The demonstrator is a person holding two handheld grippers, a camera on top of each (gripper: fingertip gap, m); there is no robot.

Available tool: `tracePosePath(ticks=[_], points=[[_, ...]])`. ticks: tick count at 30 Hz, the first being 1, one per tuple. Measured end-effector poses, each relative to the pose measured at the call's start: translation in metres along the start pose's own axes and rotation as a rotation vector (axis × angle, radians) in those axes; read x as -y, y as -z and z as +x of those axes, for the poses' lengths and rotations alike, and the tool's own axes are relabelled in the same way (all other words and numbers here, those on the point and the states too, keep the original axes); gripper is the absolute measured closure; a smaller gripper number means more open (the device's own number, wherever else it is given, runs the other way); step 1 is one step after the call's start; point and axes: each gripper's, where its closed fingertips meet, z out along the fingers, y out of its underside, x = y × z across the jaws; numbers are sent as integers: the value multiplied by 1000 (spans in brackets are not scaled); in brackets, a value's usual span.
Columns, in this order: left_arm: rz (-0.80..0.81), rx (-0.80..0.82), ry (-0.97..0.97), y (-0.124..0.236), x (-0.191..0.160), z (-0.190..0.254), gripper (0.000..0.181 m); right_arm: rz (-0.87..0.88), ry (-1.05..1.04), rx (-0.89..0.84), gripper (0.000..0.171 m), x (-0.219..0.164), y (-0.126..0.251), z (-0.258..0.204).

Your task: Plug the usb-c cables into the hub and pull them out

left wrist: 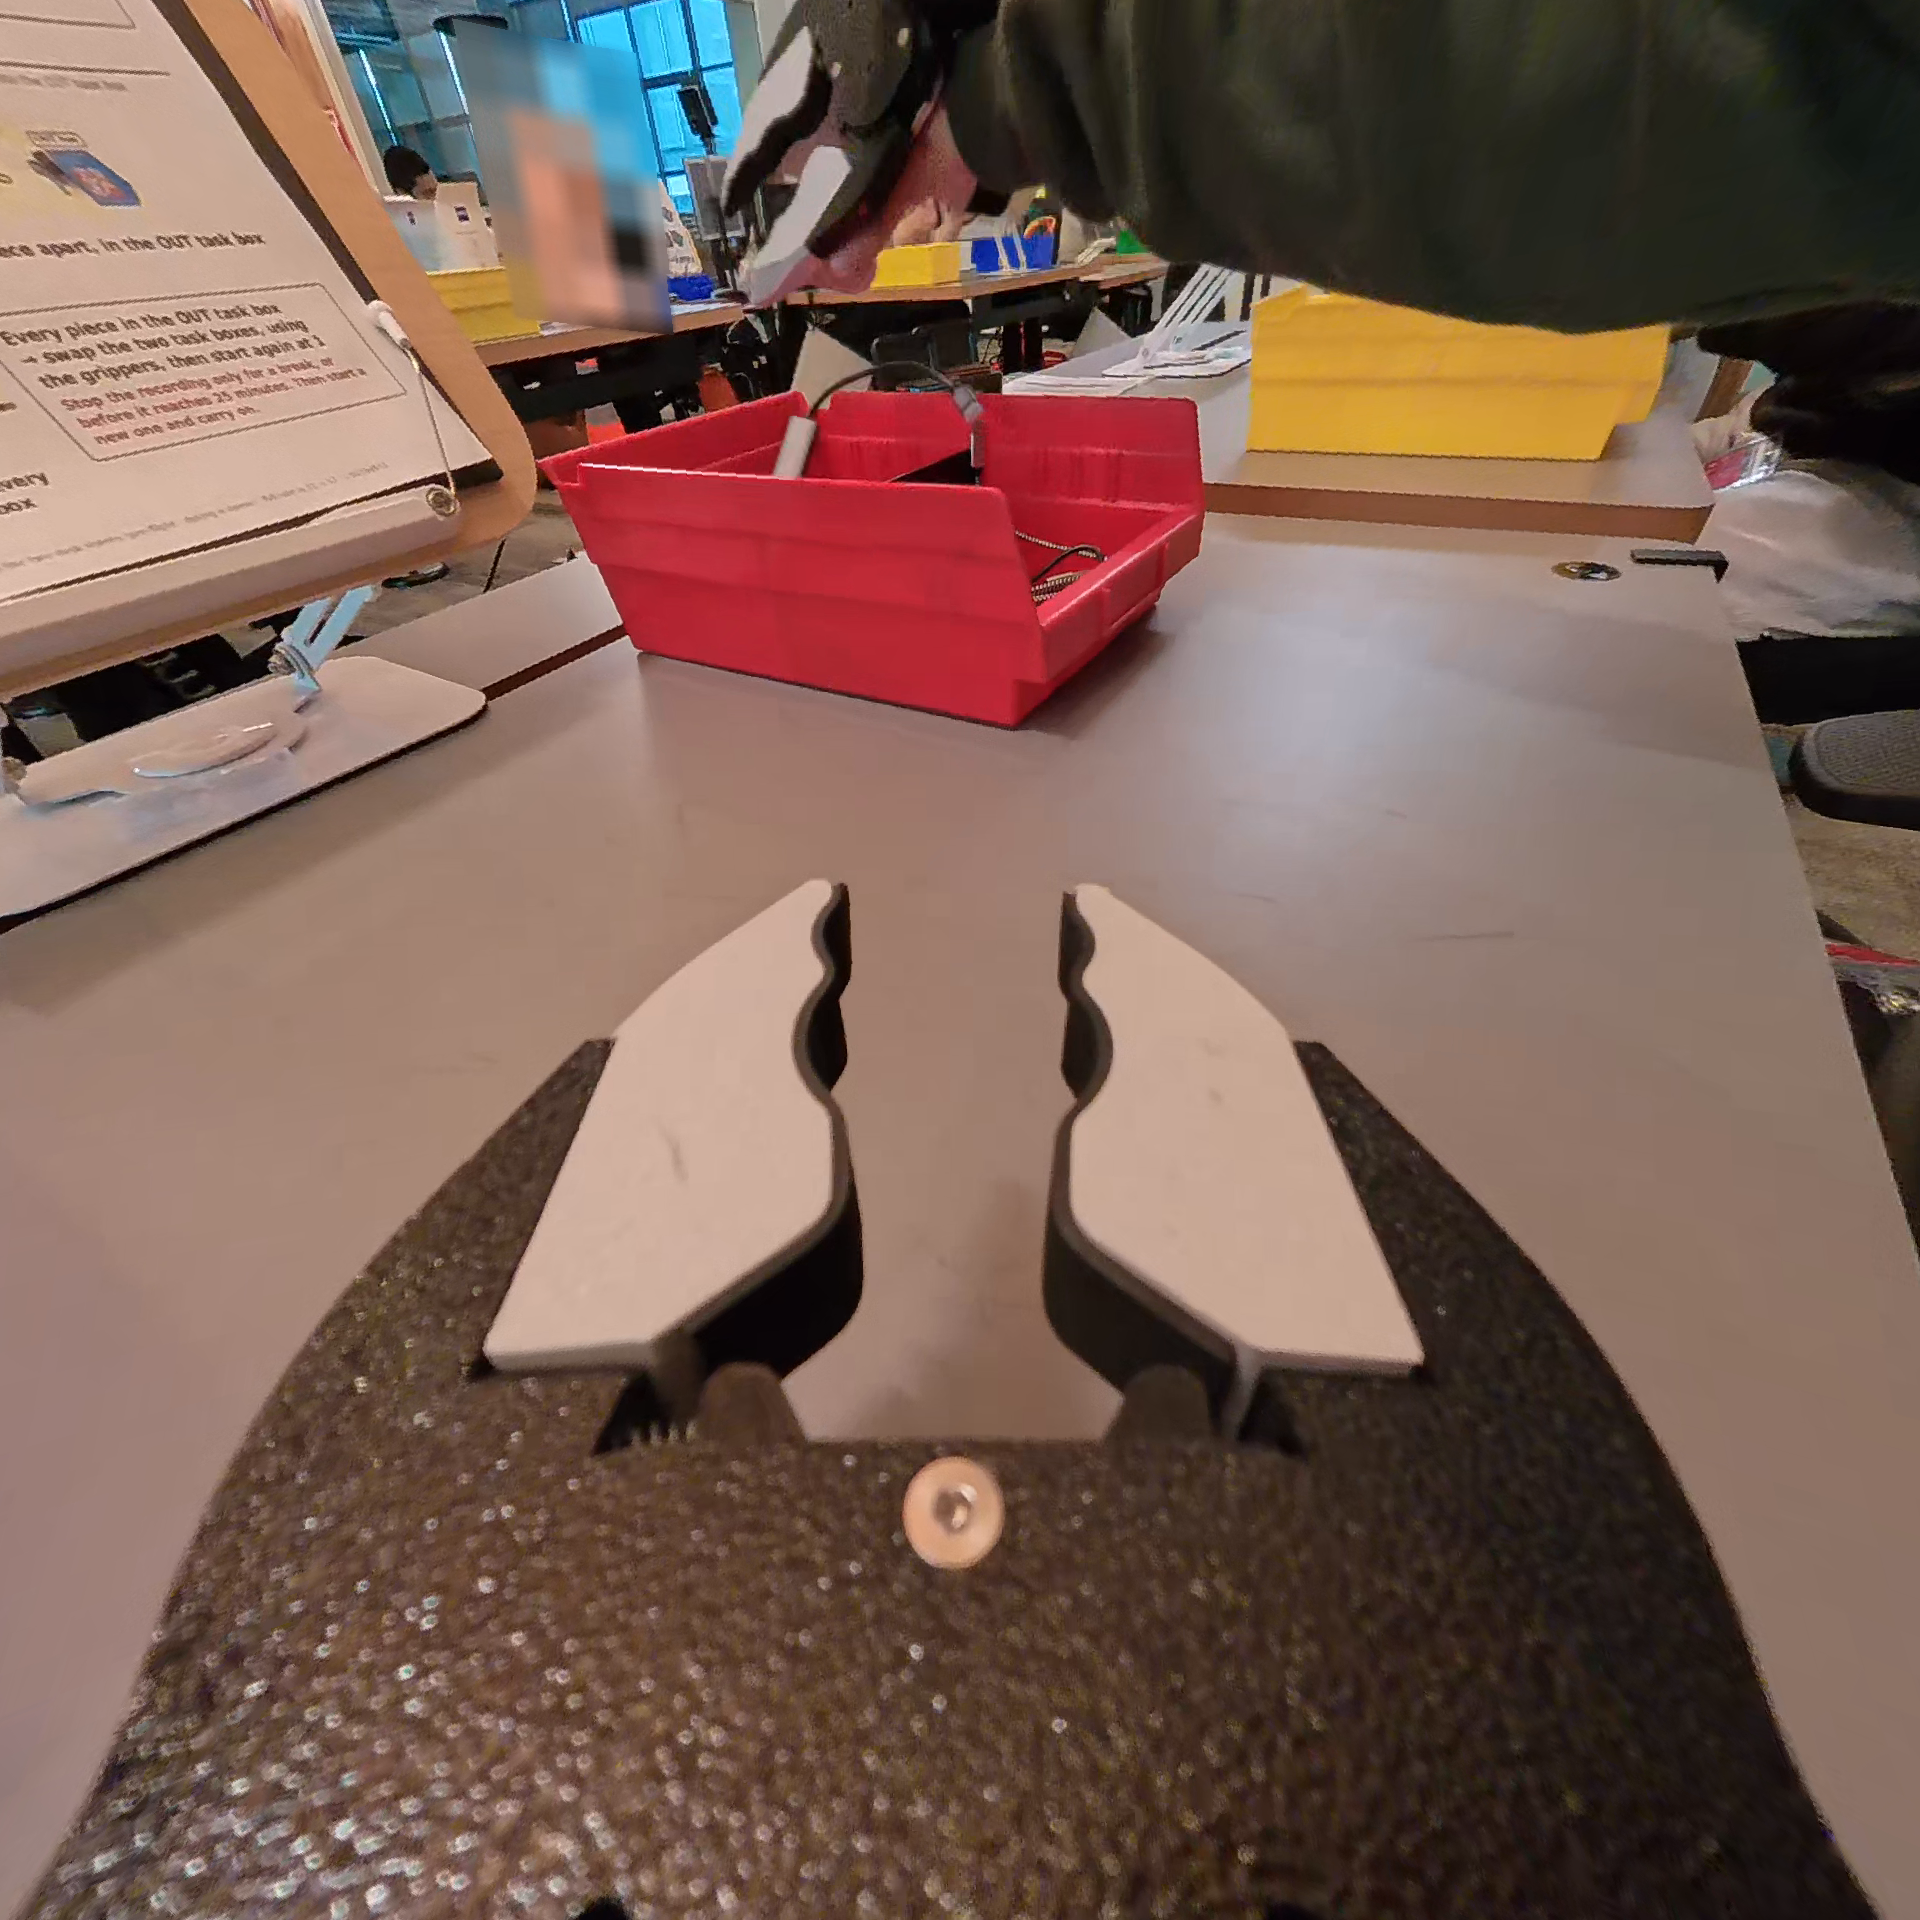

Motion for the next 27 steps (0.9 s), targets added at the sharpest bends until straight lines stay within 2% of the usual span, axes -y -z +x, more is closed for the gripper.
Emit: tracePosePath(ticks=[3,6,8,10,13,17,20,23,25,27], points=[[-1,-4,-2,0,0,1,143,-179,-69,62,122,-34,15,-5],[-6,-8,-4,0,-1,2,144,-487,-404,190,117,-90,33,-31],[-9,-13,-2,-1,-1,3,144,-521,-649,294,117,-101,38,-56],[-9,-16,-3,-1,-1,4,144,-499,-771,295,123,-107,36,-61],[-12,-19,-8,-1,-1,5,144,-414,-853,380,157,-96,32,-73],[-19,-22,-10,-2,-2,5,145,-413,-822,335,165,-81,33,-61],[-18,-22,-7,-2,-2,5,145,-250,-854,249,168,-49,28,-35],[-18,-23,-8,-2,-1,5,145,-12,-662,163,168,-14,16,-24],[-19,-23,-8,-2,-2,6,145,59,-550,98,168,-5,5,-28],[-15,-22,-8,-2,-1,6,145,-22,-541,43,168,-20,-10,-37]])
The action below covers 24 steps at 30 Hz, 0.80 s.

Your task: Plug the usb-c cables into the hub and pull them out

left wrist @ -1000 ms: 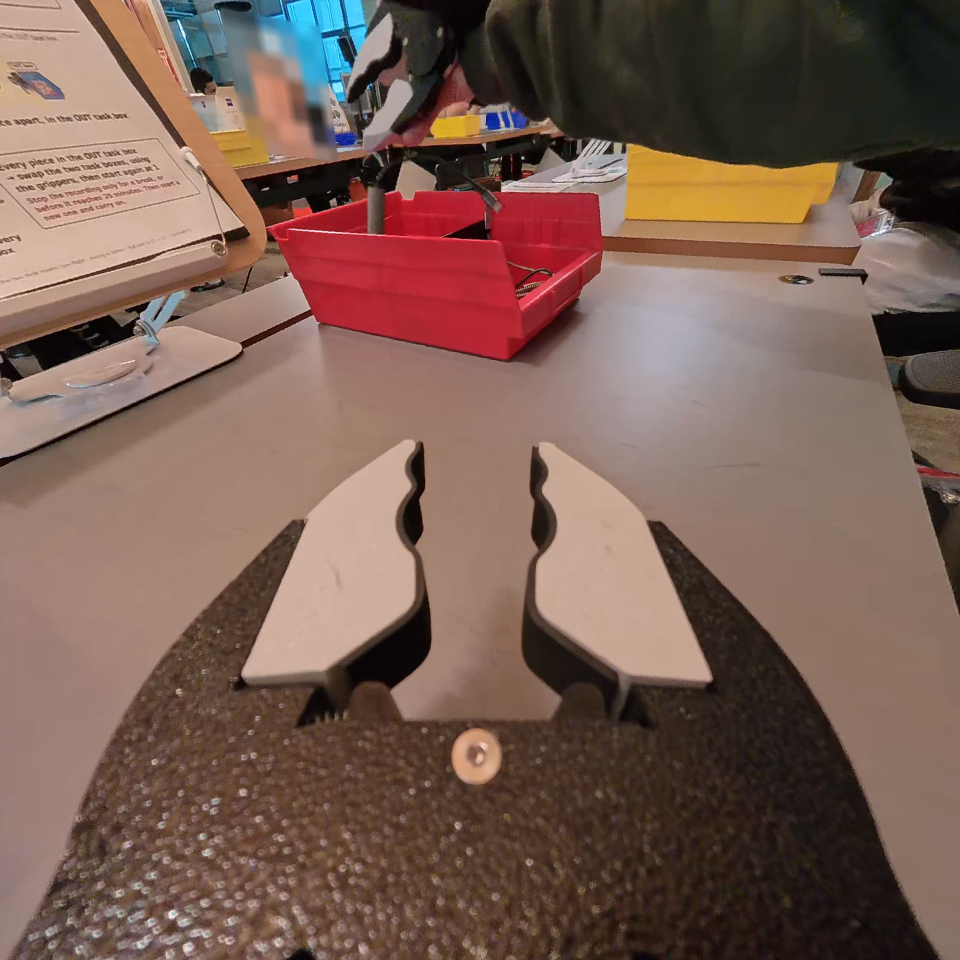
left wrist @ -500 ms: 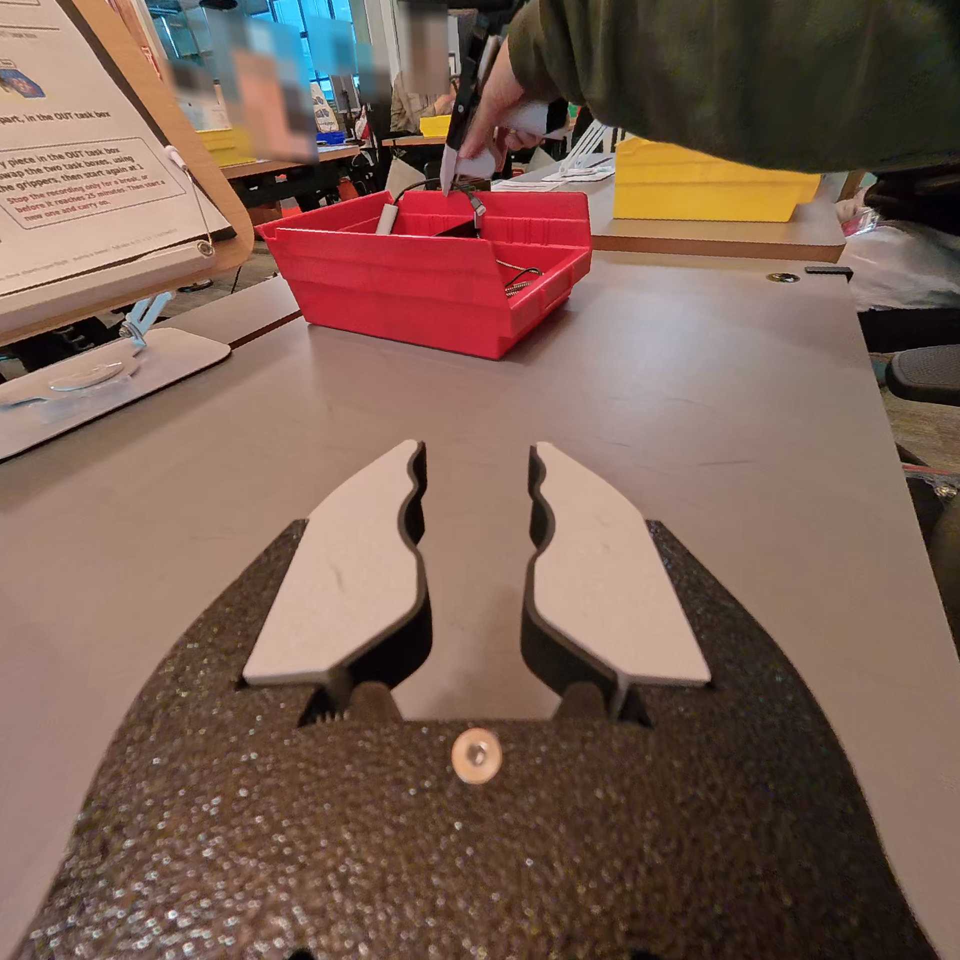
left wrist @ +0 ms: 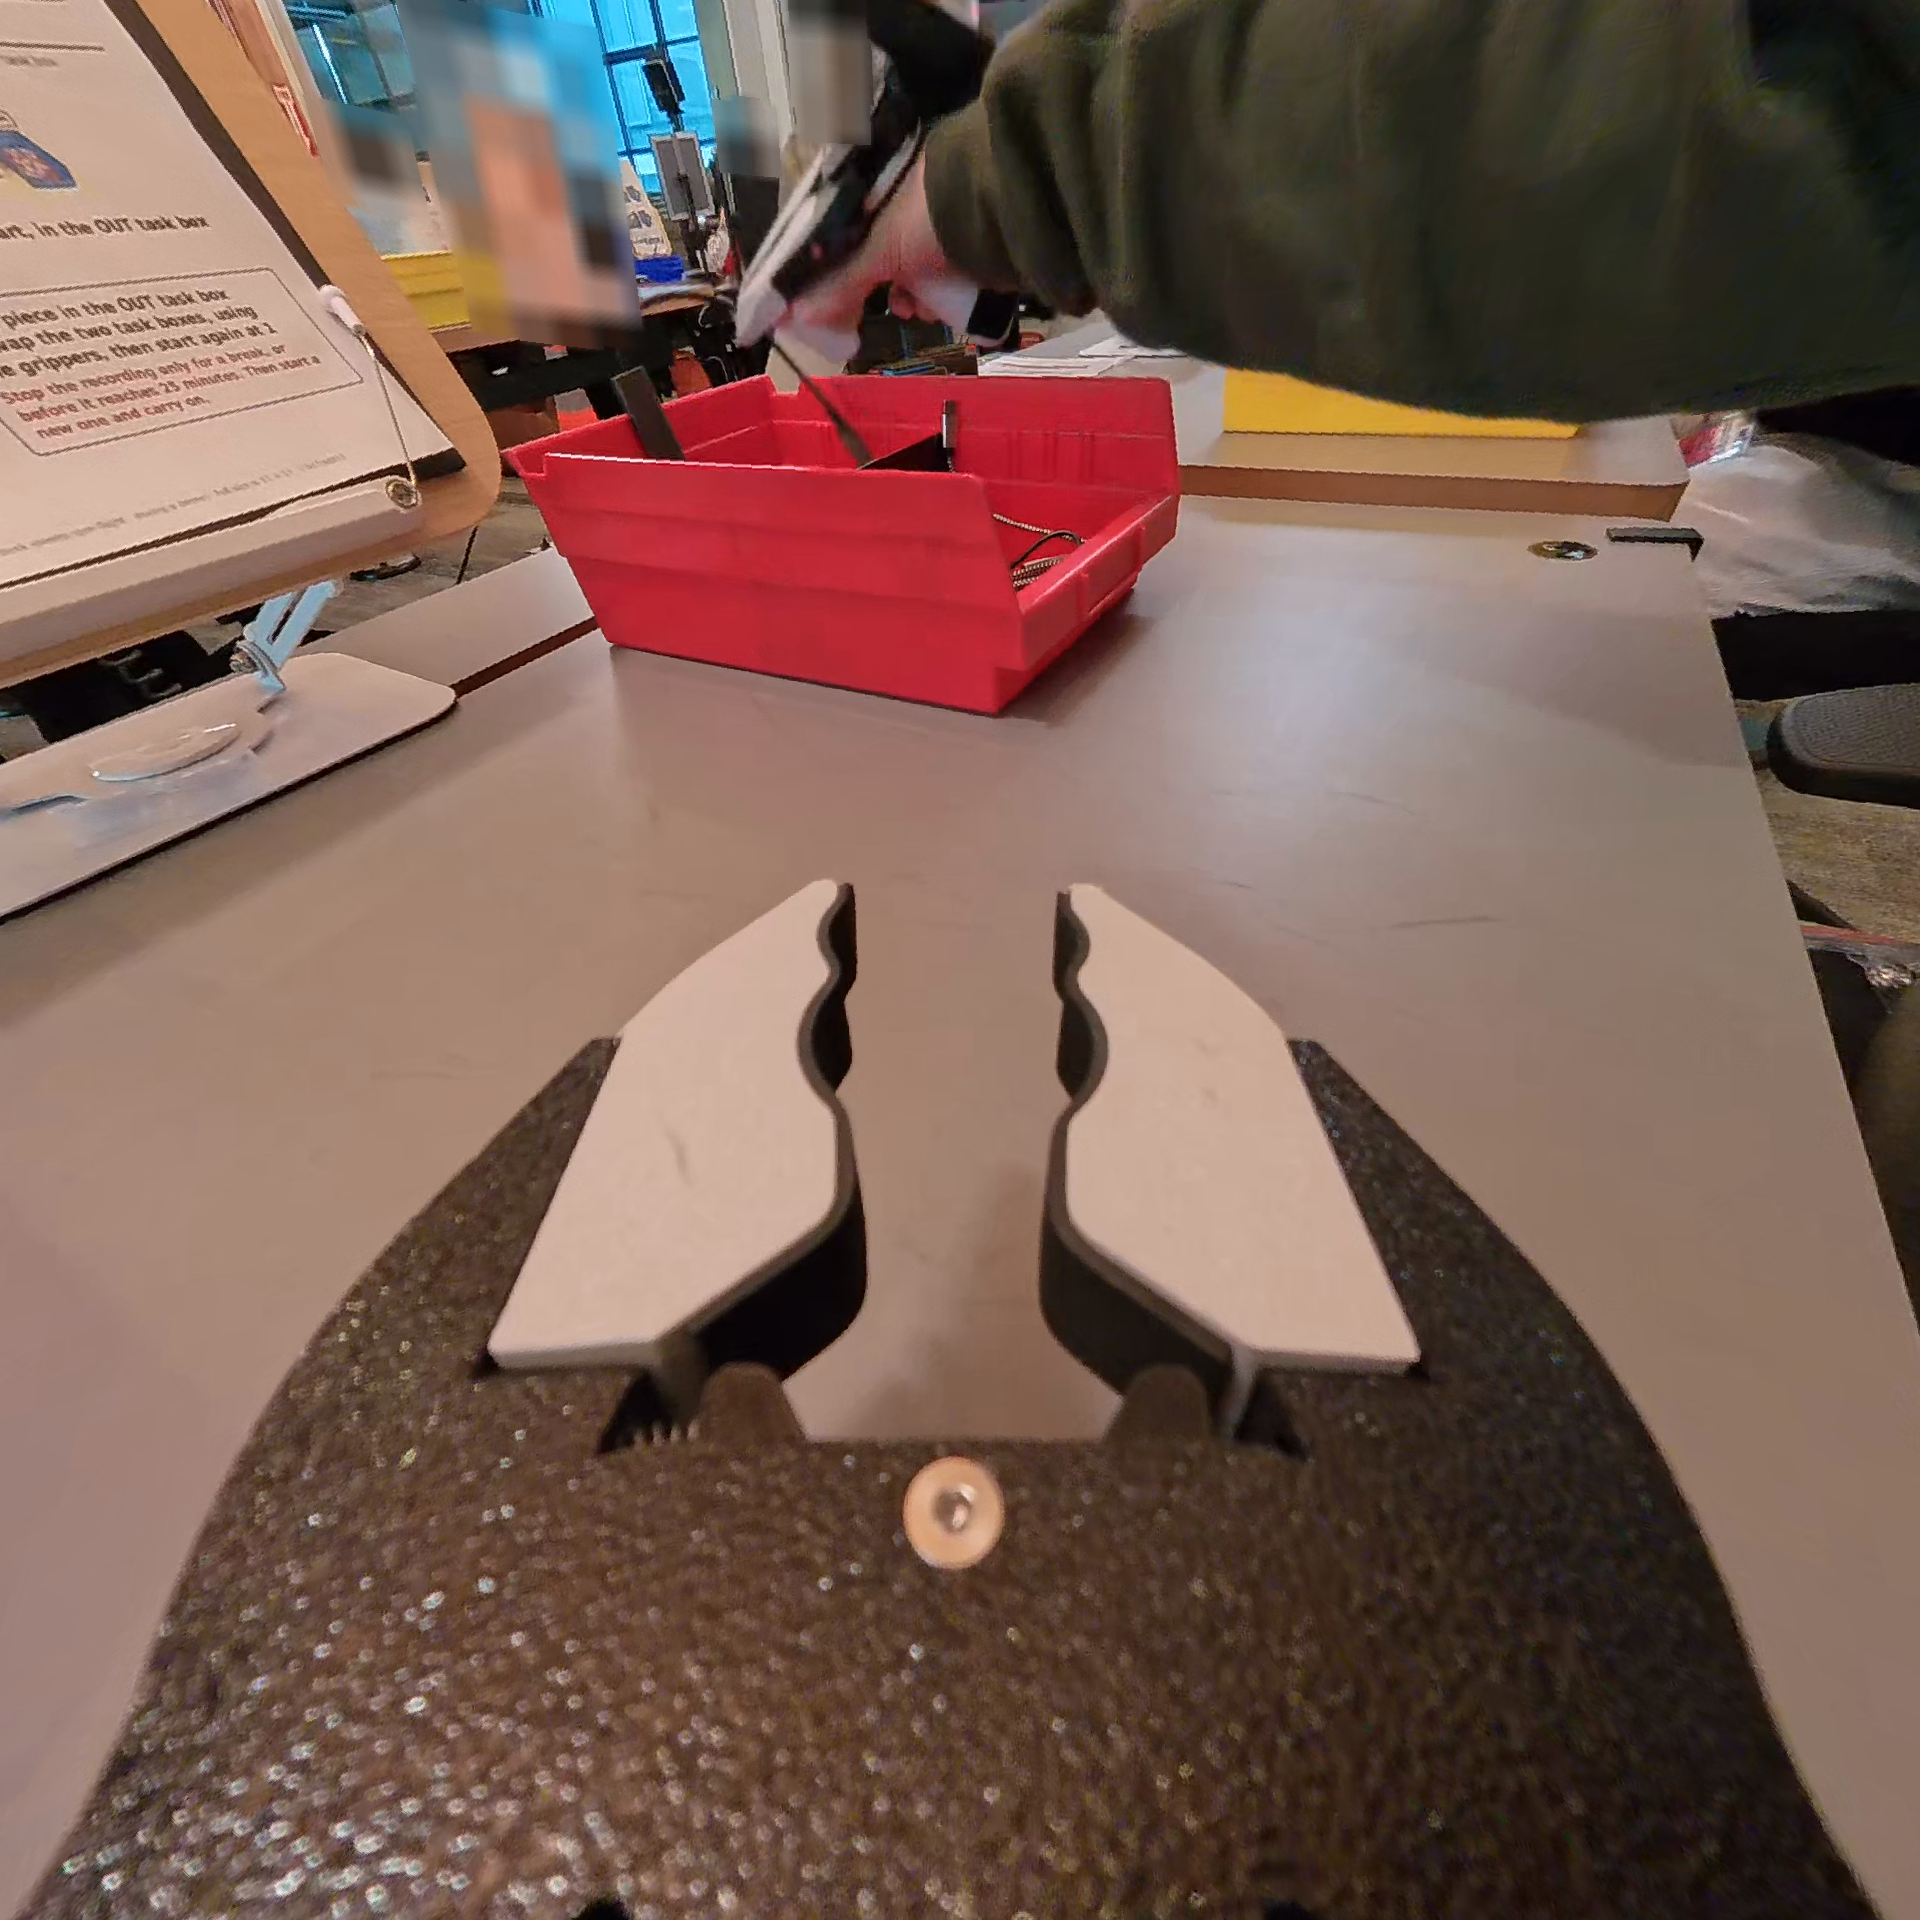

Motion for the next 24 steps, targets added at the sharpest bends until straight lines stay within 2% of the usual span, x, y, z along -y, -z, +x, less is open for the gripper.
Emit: tracePosePath(ticks=[4,6,10,15,19,21,24], points=[[3,-2,2,0,0,0,146,-45,110,-50,164,-13,-14,-7],[3,-5,6,0,0,0,146,-112,105,4,132,-20,-12,-15],[9,-9,17,1,1,-1,146,-259,51,54,100,-33,8,-16],[13,-11,21,1,1,-1,146,-298,-62,67,84,-52,54,-8],[12,-12,20,1,1,-1,146,-267,-165,-94,82,-73,94,13],[8,-11,17,1,0,-1,146,-157,-219,-80,81,-69,107,0],[9,-9,16,1,1,-1,146,20,-255,-20,85,-54,128,-43]])
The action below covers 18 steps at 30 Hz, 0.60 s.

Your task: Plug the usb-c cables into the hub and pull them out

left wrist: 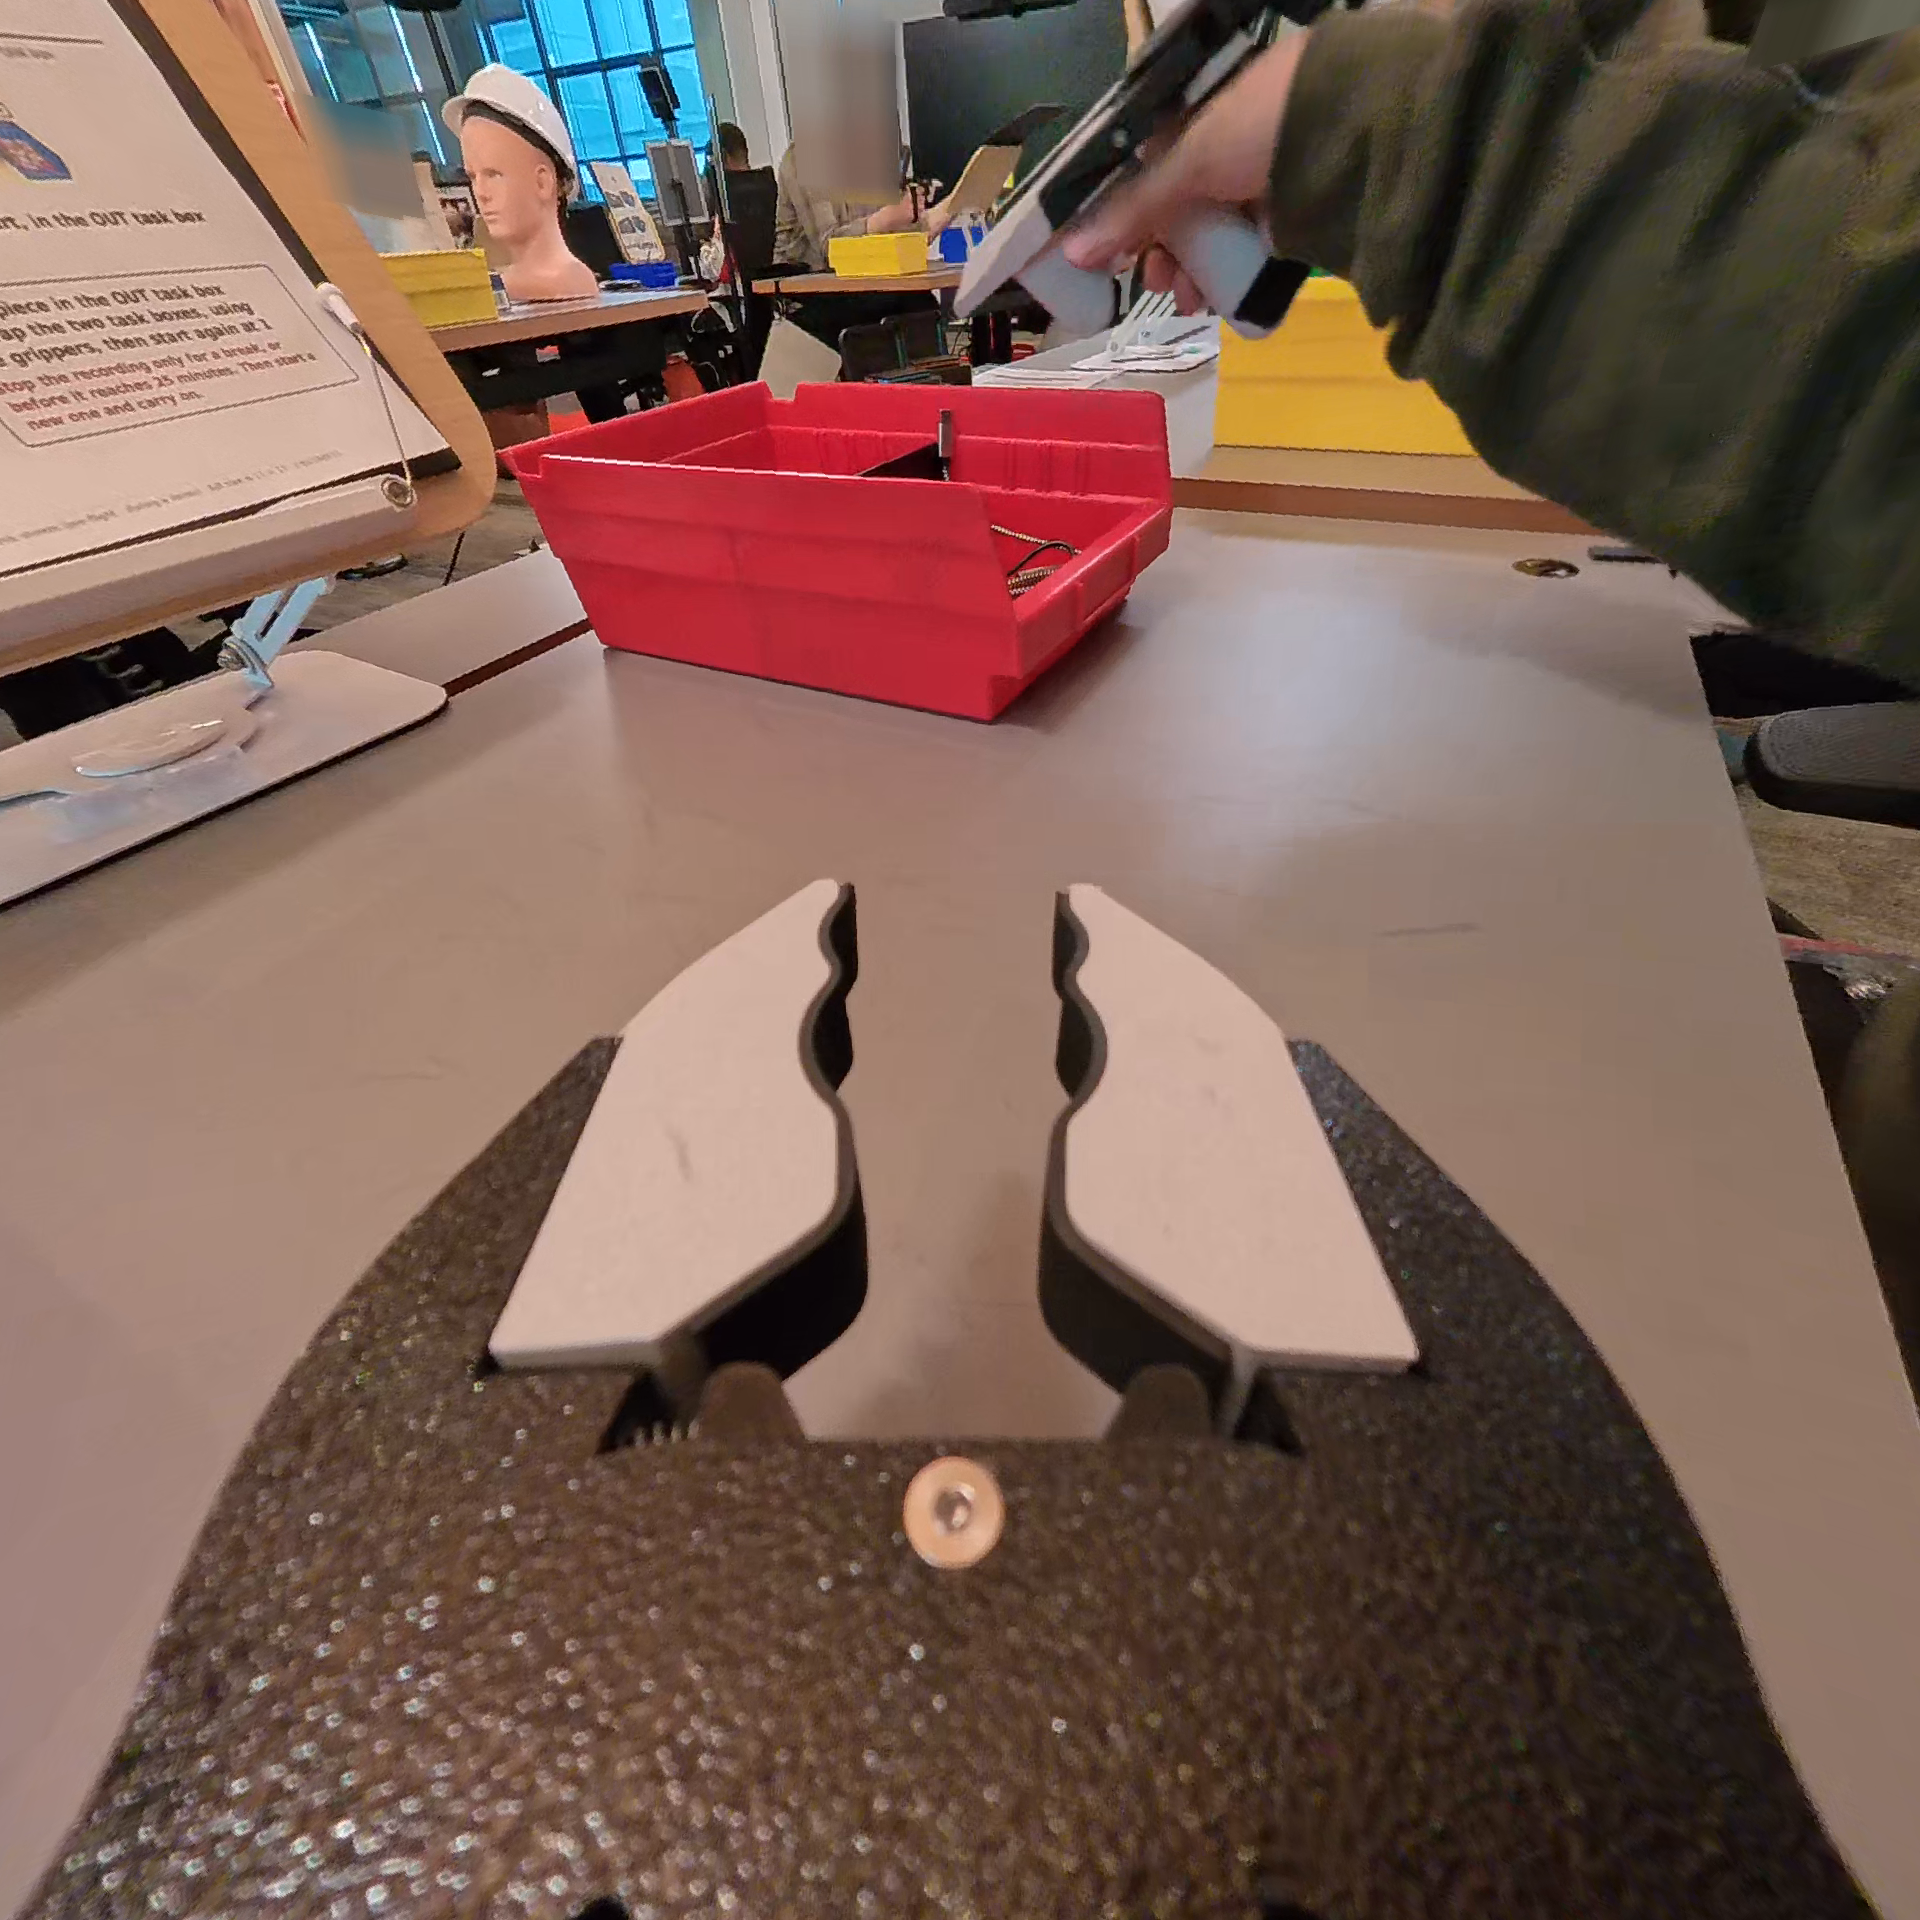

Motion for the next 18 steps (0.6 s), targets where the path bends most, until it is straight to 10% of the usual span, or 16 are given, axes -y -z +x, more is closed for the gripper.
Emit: tracePosePath(ticks=[9,18], points=[[-4,188,75,13,18,-26,144,526,54,405,80,34,73,-209],[-380,631,-126,118,37,-157,138,517,190,511,80,26,72,-253]])
